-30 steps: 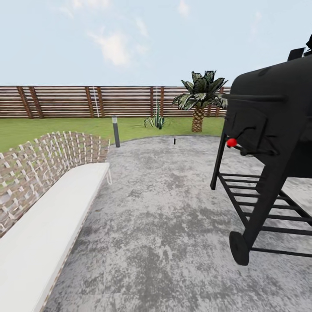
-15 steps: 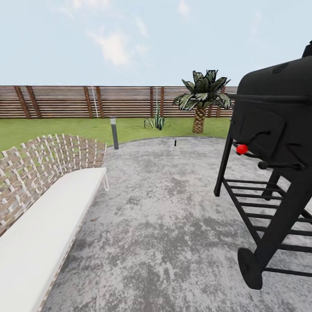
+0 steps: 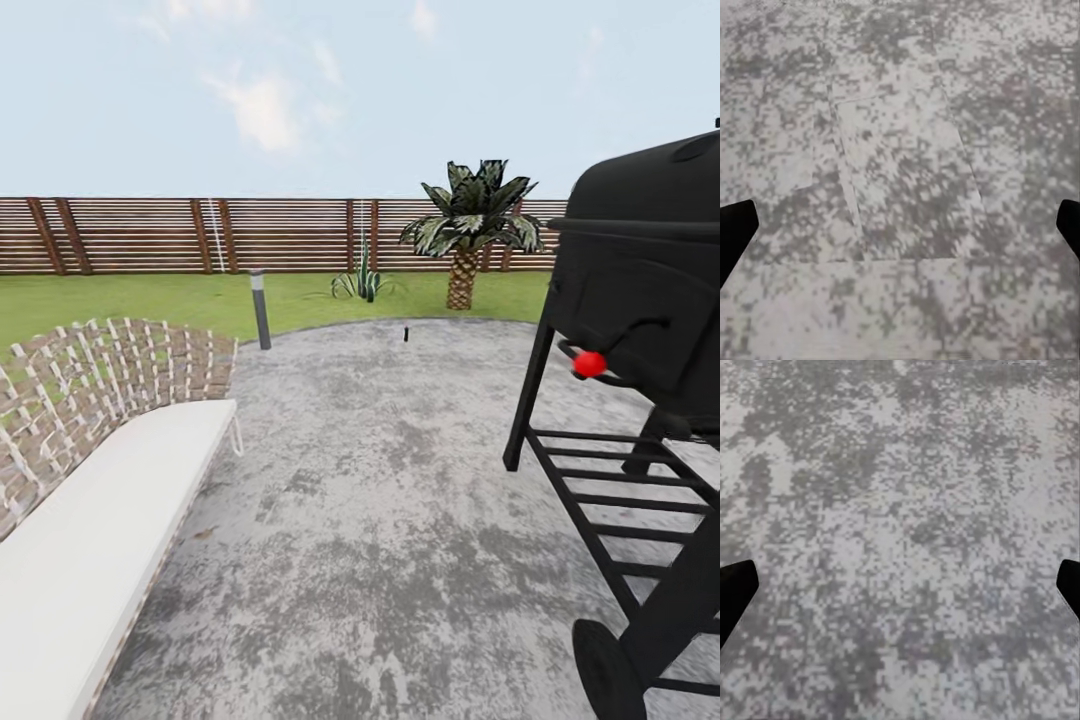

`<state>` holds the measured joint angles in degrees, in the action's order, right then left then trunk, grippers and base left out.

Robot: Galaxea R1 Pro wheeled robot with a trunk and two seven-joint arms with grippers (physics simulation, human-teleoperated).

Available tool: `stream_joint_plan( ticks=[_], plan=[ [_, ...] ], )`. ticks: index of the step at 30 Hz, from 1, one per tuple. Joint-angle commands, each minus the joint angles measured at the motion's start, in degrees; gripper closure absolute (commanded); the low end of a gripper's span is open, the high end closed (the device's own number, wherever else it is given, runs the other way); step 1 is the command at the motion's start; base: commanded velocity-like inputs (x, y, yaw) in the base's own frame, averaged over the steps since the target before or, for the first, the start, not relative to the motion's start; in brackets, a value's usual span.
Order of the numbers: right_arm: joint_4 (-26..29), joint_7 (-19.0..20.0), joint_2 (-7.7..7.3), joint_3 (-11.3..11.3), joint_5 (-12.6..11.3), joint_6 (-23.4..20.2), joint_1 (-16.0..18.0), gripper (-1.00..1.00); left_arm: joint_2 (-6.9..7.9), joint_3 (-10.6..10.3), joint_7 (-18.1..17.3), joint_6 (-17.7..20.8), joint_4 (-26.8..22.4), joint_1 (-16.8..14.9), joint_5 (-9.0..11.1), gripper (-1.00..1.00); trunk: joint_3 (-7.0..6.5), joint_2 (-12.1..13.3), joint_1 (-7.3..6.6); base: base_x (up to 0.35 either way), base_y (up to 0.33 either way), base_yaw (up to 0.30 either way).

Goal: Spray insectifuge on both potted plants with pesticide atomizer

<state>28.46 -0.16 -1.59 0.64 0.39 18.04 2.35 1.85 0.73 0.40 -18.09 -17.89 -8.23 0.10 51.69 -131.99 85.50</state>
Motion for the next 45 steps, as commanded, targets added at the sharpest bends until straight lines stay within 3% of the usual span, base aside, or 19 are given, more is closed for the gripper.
stream_joint_plan(
  ticks=[1,45],
  plan=[
    [-0.05,-0.02,0.01,0.06,0.04,0.17,0.03,-1.0,-0.01,0.06,0.04,-0.19,0.04,-0.03,0.0,-1.0,0.05,-0.02,0.02,0.338,0.0,0.0],
    [-0.06,-0.02,0.01,0.06,0.04,0.18,0.03,-1.0,-0.05,0.07,0.04,-0.19,0.66,-0.03,-0.02,-1.0,0.05,-0.02,0.02,0.338,0.0,0.0]
  ],
)
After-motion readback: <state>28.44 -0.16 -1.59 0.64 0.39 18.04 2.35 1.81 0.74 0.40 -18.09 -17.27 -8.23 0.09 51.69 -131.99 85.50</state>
